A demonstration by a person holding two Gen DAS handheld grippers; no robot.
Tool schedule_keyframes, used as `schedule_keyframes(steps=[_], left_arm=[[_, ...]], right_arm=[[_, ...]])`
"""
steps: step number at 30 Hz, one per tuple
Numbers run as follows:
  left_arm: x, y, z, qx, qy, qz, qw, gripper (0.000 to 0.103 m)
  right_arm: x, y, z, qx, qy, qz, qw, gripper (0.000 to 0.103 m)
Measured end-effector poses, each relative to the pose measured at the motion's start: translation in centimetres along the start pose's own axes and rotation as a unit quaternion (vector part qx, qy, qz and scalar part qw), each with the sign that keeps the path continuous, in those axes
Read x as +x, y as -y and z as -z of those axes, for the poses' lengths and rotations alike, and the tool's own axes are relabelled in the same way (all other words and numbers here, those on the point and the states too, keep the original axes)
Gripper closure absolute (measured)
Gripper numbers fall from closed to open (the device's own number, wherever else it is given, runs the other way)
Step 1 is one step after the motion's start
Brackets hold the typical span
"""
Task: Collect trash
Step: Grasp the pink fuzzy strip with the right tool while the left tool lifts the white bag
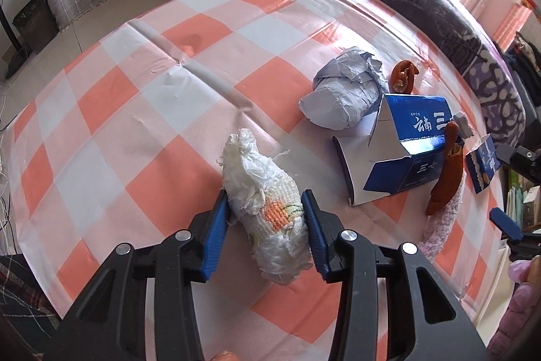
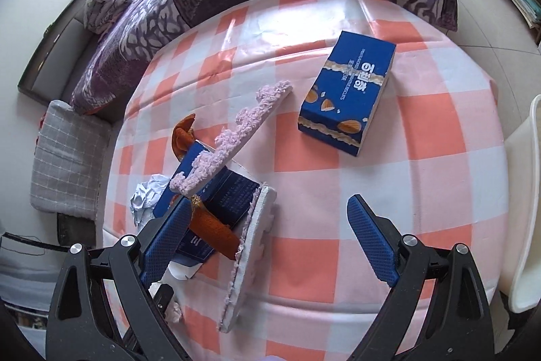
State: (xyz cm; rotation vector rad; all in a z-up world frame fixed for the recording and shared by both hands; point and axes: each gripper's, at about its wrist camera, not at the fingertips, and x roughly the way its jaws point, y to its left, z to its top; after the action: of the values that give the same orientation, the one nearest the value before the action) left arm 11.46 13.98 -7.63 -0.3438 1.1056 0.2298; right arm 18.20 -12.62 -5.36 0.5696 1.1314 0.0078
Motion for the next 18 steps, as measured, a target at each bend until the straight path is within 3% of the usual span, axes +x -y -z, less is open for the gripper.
schedule_keyframes(steps=[6,12,15,18], left_arm=[[-1.1,-0.9,-0.9,-0.019,0.012,0.021,0.9995,0.060],[-1.8,-1.3,-1.4,-0.025,0.019,0.036,0.9989,0.060],[-1.8,-1.5,-1.4,-0.027,0.018,0.040,0.9987,0.060],[-2.0,-1.7,-1.4,-0.029,0.019,0.043,0.9984,0.060]], right_arm=[[2.4,-2.3,2.0,-0.045,-0.037,0.009,0.998,0.016],[3.8,-3.8,4.1,-0.095,-0.061,0.034,0.993,0.024],[3.9,-4.5,4.8,-0.123,-0.054,0.060,0.989,0.039],[3.7,-4.5,5.2,-0.128,-0.057,0.061,0.988,0.063]])
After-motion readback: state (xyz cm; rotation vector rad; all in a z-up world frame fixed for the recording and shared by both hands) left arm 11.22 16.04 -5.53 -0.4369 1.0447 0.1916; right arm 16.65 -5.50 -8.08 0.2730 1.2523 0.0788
